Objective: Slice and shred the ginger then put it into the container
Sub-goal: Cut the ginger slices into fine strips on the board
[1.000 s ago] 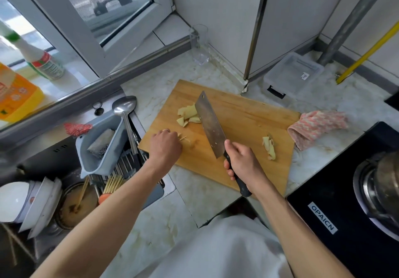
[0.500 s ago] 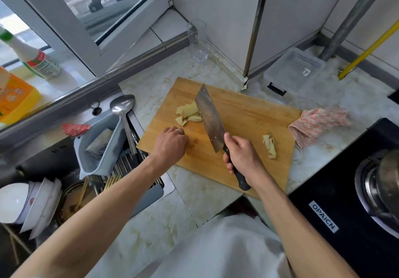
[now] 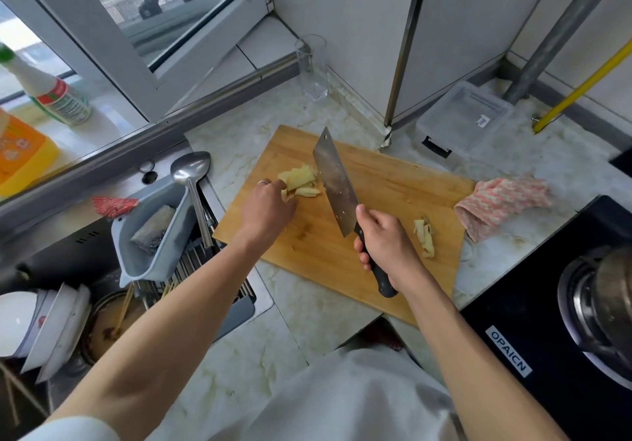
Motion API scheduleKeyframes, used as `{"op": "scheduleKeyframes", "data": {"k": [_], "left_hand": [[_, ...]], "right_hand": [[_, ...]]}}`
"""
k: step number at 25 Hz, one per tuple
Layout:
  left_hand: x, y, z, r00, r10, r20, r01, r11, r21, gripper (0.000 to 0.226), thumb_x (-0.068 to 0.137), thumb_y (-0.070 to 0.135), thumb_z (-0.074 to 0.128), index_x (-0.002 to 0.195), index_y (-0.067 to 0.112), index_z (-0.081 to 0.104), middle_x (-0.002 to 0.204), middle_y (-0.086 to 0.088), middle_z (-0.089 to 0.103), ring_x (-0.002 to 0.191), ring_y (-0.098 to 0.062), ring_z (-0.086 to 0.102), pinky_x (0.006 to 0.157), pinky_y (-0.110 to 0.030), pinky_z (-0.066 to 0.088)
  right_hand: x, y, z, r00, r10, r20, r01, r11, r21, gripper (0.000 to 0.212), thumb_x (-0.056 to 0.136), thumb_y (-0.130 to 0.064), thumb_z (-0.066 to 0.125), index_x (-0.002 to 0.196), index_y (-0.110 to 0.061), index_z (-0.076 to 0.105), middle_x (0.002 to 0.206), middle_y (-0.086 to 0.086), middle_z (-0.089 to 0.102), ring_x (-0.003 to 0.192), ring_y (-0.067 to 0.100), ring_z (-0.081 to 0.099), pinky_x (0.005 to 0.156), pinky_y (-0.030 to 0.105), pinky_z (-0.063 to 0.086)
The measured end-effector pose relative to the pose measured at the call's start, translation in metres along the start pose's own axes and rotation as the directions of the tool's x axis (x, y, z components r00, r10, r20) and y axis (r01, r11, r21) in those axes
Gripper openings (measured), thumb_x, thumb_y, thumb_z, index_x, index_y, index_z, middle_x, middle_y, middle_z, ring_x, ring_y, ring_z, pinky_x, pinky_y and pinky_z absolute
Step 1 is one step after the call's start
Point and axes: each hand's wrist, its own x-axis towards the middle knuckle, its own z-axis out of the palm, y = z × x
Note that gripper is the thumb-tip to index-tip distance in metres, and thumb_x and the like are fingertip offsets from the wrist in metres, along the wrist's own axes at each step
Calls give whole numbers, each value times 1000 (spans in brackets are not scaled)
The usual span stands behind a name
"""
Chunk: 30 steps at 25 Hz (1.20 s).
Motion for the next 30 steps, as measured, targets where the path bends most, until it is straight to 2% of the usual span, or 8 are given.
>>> {"op": "scheduleKeyframes", "data": {"k": [5,10,12,14,19,23,26,30], "left_hand": [[6,0,10,1000,-4,-18,5,999,51,19,96,7,50,110,5,63,108,-13,59,79,-28,58,65,-41,53],[-5,-3,-3,984,-111,-136,76,969,-236,27,91,3,54,113,7,69,107,-8,69,88,-21,62,68,-26,48],[-18,2,-6,967,-243,-77,174,850,-498,26,89,5,61,113,9,69,103,-5,71,87,-16,66,66,-19,52],[-34,12,1,956,-274,105,270,681,-681,27,87,4,67,113,11,68,97,-6,73,84,-18,70,71,-27,60],[-61,43,35,875,-346,339,459,368,-809,26,84,1,68,109,8,68,91,-15,72,77,-22,73,74,-36,62],[-70,38,46,938,-283,199,346,751,-563,14,86,20,72,99,19,70,83,-4,72,74,-19,71,62,-32,59],[-72,28,42,962,-183,205,256,868,-426,7,86,26,72,89,20,73,83,-2,72,73,-18,68,64,-37,60],[-73,23,38,990,-24,139,62,958,-279,19,89,20,68,108,20,72,95,1,68,79,-15,63,65,-30,54]], "right_hand": [[-1,2,-6,1000,-3,-19,3,1000,-4,28,105,-46,43,103,-26,63,66,6,55,50,16,48,47,30,43],[-2,9,-12,1000,4,-29,-4,1000,-23,41,105,-45,43,97,-10,63,65,7,55,50,18,48,48,32,43],[-3,13,-13,999,13,-31,-14,1000,-21,43,105,-45,43,96,-7,61,64,7,55,49,18,48,49,32,42],[-6,16,-17,999,17,-32,-18,999,-31,44,105,-46,43,91,-6,60,65,8,55,49,18,47,48,32,42],[-17,28,-25,999,9,-47,-14,995,-98,44,105,-44,42,77,-11,52,59,5,54,48,18,47,46,31,42],[-25,40,-29,999,2,-51,-10,989,-147,45,105,-44,42,76,-11,53,57,2,54,46,16,48,44,28,41],[-27,44,-31,999,-18,-43,10,985,-169,44,105,-44,42,76,-12,53,57,2,55,45,16,49,43,28,42],[-29,49,-32,999,-26,-25,20,974,-227,46,105,-45,42,87,-6,59,59,3,57,44,12,50,45,27,43]]}}
